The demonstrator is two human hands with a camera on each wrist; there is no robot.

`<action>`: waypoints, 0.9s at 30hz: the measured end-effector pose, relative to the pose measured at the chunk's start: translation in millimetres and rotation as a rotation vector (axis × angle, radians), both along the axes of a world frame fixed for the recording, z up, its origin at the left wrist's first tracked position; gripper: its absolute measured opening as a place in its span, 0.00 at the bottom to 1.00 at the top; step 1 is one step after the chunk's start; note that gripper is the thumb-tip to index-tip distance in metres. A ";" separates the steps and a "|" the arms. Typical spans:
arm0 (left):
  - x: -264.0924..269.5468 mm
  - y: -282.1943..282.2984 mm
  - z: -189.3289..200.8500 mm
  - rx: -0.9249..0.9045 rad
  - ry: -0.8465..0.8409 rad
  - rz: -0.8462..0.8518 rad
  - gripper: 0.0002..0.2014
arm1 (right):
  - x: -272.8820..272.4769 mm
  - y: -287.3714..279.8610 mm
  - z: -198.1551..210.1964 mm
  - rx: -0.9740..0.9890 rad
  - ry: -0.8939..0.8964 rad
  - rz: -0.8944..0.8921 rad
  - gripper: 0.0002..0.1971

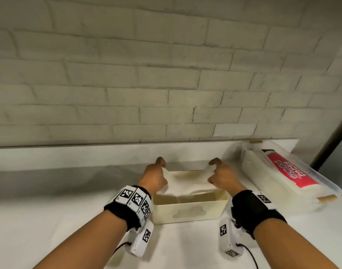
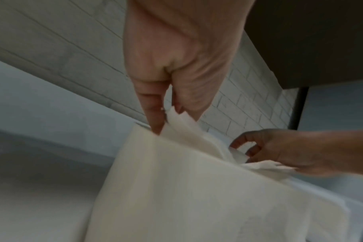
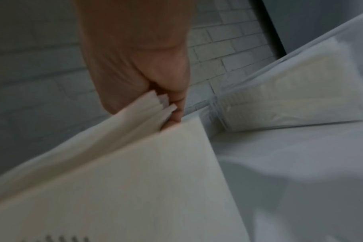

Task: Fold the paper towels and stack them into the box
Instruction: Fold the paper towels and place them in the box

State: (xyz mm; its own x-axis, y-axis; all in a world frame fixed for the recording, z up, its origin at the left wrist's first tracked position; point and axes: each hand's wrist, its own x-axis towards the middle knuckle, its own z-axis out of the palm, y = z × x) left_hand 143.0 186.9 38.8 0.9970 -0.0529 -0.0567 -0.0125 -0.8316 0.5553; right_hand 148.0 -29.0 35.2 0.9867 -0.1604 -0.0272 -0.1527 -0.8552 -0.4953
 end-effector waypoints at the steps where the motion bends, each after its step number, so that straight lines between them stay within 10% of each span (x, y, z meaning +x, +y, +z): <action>1: 1.7 -2.4 -2.6 0.114 0.013 -0.064 0.18 | 2.0 1.9 -4.6 -0.042 0.009 0.017 0.24; 9: 1.7 -26.4 -18.6 0.893 0.165 -0.389 0.14 | 13.7 24.0 -26.2 -0.659 0.265 0.330 0.13; 14: 1.9 -32.4 -16.4 0.942 0.173 -0.411 0.15 | 10.9 33.0 -22.5 -0.960 0.367 0.439 0.08; 27: -19.6 -28.2 -2.8 0.738 0.041 -0.309 0.17 | -11.7 27.6 5.3 -0.515 0.221 0.253 0.20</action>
